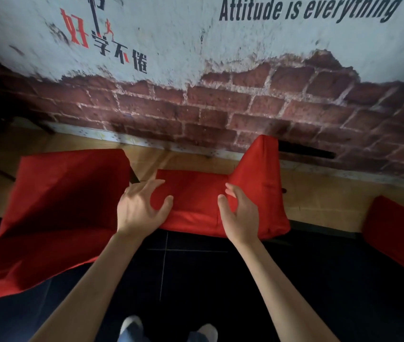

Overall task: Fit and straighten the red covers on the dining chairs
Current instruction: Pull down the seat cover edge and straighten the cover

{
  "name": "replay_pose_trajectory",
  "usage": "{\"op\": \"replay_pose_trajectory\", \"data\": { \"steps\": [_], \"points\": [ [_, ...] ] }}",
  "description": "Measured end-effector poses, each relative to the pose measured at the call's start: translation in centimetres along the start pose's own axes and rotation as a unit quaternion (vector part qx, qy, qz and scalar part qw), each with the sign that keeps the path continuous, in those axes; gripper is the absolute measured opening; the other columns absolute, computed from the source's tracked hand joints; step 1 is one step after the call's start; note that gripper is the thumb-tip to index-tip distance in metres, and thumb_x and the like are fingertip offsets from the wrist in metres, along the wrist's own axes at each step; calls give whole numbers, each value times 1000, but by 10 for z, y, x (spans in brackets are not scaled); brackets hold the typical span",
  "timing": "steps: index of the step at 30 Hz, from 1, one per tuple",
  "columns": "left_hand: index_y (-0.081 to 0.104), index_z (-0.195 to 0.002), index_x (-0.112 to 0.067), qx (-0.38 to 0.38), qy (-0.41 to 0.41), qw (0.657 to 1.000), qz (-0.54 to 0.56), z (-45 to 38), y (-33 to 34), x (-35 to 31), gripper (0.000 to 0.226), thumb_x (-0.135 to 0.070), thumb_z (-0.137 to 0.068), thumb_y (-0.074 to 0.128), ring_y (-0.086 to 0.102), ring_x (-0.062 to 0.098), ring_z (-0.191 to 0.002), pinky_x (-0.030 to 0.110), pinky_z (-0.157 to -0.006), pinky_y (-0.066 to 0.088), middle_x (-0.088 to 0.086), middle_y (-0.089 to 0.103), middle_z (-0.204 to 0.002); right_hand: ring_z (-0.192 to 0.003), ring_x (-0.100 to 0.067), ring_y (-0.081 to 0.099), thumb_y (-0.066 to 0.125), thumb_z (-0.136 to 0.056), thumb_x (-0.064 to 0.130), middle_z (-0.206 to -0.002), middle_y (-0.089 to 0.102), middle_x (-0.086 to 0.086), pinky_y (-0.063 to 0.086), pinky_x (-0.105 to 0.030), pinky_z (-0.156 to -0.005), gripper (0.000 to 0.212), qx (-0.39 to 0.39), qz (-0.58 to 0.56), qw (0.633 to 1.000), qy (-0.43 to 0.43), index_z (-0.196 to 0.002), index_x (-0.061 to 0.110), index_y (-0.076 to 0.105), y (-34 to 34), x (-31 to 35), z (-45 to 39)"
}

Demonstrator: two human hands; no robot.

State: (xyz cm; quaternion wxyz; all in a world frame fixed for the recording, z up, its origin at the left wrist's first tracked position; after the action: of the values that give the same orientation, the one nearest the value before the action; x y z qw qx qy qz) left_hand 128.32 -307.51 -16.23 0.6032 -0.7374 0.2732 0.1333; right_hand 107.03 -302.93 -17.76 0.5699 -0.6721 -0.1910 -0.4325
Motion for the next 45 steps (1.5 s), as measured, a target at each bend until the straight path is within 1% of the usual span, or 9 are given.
{"op": "replay_pose_trajectory", "data": {
  "steps": [5,12,15,25,31,35,38,40,45],
  "points": [
    [70,-110,-10,23,-16,1000,-7,-35,43,22,57,-52,-78,48,66,32,-95,43,-75,53,7,71,-102,-122,-11,53,52,-95,36,-130,60,3,40,-36,-106,44,28,24,998,47,-135,17,53,24,-33,-35],
    [69,-115,-12,79,-61,995,-4,-88,134,95,39,-30,-81,75,66,23,-97,27,-76,46,3,72,-104,-121,-13,55,54,-94,36,-129,61,2,39,-31,-104,45,36,60,990,124,-135,18,53,96,-83,-90],
    [67,-117,-15,114,-90,989,-6,-98,186,133,40,-33,-82,72,64,23,-99,34,-82,48,1,71,-105,-120,-15,56,55,-94,36,-129,62,1,39,-30,-101,45,42,70,982,170,-134,17,54,141,-119,-109],
    [61,-122,-26,188,-175,966,-36,-56,386,272,43,-45,-83,62,59,24,-107,37,-83,48,-2,67,-115,-117,-21,58,51,-92,46,-129,61,-1,45,-32,-89,51,82,140,939,302,-135,19,52,296,-304,-122],
    [50,-136,-24,179,-312,933,-33,-5,513,344,56,-47,-85,60,51,28,-120,41,-88,45,6,54,-133,-116,-29,57,51,-94,45,-130,59,-12,45,-35,-82,58,21,121,917,378,-145,19,39,391,-425,-134],
    [39,-144,-25,157,-392,906,-19,30,580,369,66,-45,-85,62,41,35,-129,48,-94,42,12,34,-148,-113,-38,56,49,-92,52,-146,35,-21,42,-36,-74,74,-38,105,877,467,-152,28,14,440,-485,-137],
    [28,-149,-26,121,-475,872,21,37,621,374,75,-46,-85,62,29,40,-136,50,-104,33,16,18,-155,-131,-44,38,49,-91,55,-155,5,-26,44,-47,-95,83,-61,108,858,498,-153,31,0,464,-517,-143],
    [24,-151,-26,83,-516,852,36,36,643,373,78,-48,-86,61,20,41,-139,49,-109,26,18,11,-157,-140,-46,19,49,-91,54,-156,-6,-28,33,-54,-108,85,-81,110,848,512,-154,28,-2,476,-532,-148],
    [8,-153,-30,33,-576,816,23,33,679,374,85,-50,-86,57,1,38,-145,58,-110,22,11,-12,-160,-143,-49,2,44,-94,52,-154,-27,-22,24,-55,-113,87,-155,61,833,528,-152,21,-14,499,-550,-155]
  ]
}}
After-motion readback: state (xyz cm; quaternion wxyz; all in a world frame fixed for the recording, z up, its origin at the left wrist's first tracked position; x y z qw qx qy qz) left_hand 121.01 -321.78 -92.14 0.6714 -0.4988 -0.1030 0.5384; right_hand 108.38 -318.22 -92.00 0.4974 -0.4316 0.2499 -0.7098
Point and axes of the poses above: each hand's wrist, its own z-axis away from the middle knuckle, its own y-axis out of the palm, x = y × z, the point moved 2 cm from there along -z, towards the middle knuckle
